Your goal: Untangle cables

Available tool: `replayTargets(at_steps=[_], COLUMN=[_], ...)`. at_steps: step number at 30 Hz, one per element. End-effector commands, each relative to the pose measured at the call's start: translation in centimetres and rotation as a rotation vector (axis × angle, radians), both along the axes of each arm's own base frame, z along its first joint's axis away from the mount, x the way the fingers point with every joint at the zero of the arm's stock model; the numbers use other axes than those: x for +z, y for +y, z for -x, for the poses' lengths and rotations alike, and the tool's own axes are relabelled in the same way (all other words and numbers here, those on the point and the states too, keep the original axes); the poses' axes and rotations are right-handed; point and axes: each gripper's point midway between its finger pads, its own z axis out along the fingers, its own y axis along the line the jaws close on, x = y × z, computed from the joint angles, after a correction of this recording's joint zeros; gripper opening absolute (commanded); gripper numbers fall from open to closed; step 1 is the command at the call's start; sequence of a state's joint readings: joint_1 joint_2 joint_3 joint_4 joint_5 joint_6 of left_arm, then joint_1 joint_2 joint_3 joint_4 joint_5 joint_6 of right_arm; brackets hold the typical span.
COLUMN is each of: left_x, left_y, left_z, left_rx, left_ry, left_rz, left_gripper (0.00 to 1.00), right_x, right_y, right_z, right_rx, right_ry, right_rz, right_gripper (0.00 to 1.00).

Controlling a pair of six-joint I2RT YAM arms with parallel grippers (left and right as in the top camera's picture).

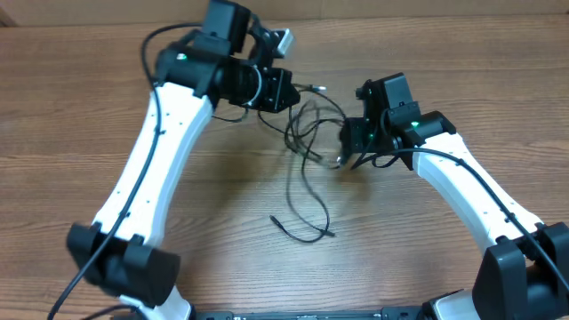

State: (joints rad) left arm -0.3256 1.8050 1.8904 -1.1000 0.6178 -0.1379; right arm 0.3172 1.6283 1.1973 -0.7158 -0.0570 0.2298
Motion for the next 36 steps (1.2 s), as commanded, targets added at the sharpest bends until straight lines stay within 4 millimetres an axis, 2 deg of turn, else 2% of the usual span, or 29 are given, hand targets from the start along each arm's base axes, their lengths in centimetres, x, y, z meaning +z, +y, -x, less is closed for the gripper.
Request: replayTargets(at_steps=[1,4,5,6,7,10,12,14,15,16,17,18,22,25,26,27,30,31,33,36], left_x=[4.8,5.6,6.0,6.2,6.2,5.5,5.1,4.6,4.4,4.0,3.7,3.7,3.7,2.6,1.4,0.5,-2.3,-4.1,-6.1,-9.1], left_y=[3.2,7.1,8.3,9.7,10.2,11.5,11.6,12.9,13.5,15.6,18.6,19.1,17.6,16.5,16.1,15.8,14.8,13.0,10.9,8.9], left_z=[0.6,-0.1,-0.4,-0.8,-1.0,-1.5,-1.8,-2.4,-2.6,-3.3,-4.0,-4.1,-4.0,-3.4,-2.9,-2.5,-1.2,0.1,1.5,2.5], left_rx=[0.047,0.157,0.193,0.244,0.262,0.324,0.336,0.388,0.417,0.526,0.694,0.738,0.697,0.654,0.640,0.628,0.621,0.579,0.526,0.482], left_ry=[-0.118,-0.151,-0.157,-0.149,-0.143,-0.113,-0.105,-0.119,-0.122,-0.129,-0.130,-0.124,-0.096,-0.052,-0.018,0.011,0.111,0.193,0.277,0.320], left_rz=[0.017,-0.033,-0.035,-0.030,-0.028,-0.040,-0.051,-0.115,-0.143,-0.228,-0.321,-0.329,-0.254,-0.236,-0.251,-0.261,-0.279,-0.249,-0.212,-0.225], left_gripper=[0.04,0.04,0.04,0.04,0.04,0.04,0.04,0.04,0.04,0.04,0.04,0.04,0.05,0.31,0.44,0.51,0.66,0.68,0.72,0.73], right_x=[-0.2,-0.4,-0.4,-0.6,-0.7,-0.9,-0.7,-0.6,-0.6,-0.6,-0.7,-0.7,-0.6,-0.7,-0.7,-0.8,-0.9,-0.9,-1.0,-1.0], right_y=[-7.1,-8.5,-8.6,-8.1,-7.6,-5.3,-3.2,-2.1,-2.0,-2.1,-2.1,-2.1,-1.4,-1.2,-1.2,-1.2,-1.3,-1.4,-1.4,-1.4], right_z=[-0.5,-0.1,0.0,0.0,-0.1,0.0,-0.1,-0.1,-0.1,0.0,0.1,0.1,0.3,0.6,0.6,0.8,1.0,1.1,1.3,1.3], right_rx=[-0.334,-0.418,-0.430,-0.422,-0.410,-0.355,-0.245,-0.170,-0.164,-0.165,-0.165,-0.165,-0.145,-0.139,-0.139,-0.139,-0.139,-0.140,-0.141,-0.141], right_ry=[-0.038,-0.017,-0.013,-0.001,0.006,0.038,0.049,0.048,0.048,0.052,0.055,0.056,0.071,0.082,0.086,0.091,0.101,0.107,0.114,0.114], right_rz=[0.269,0.277,0.268,0.235,0.207,0.095,0.014,-0.022,-0.022,-0.020,-0.019,-0.020,-0.056,-0.066,-0.065,-0.063,-0.060,-0.057,-0.054,-0.054], right_gripper=[0.46,0.41,0.32,0.08,0.04,0.04,0.04,0.04,0.11,0.37,0.52,0.54,0.58,0.64,0.64,0.64,0.65,0.65,0.69,0.71])
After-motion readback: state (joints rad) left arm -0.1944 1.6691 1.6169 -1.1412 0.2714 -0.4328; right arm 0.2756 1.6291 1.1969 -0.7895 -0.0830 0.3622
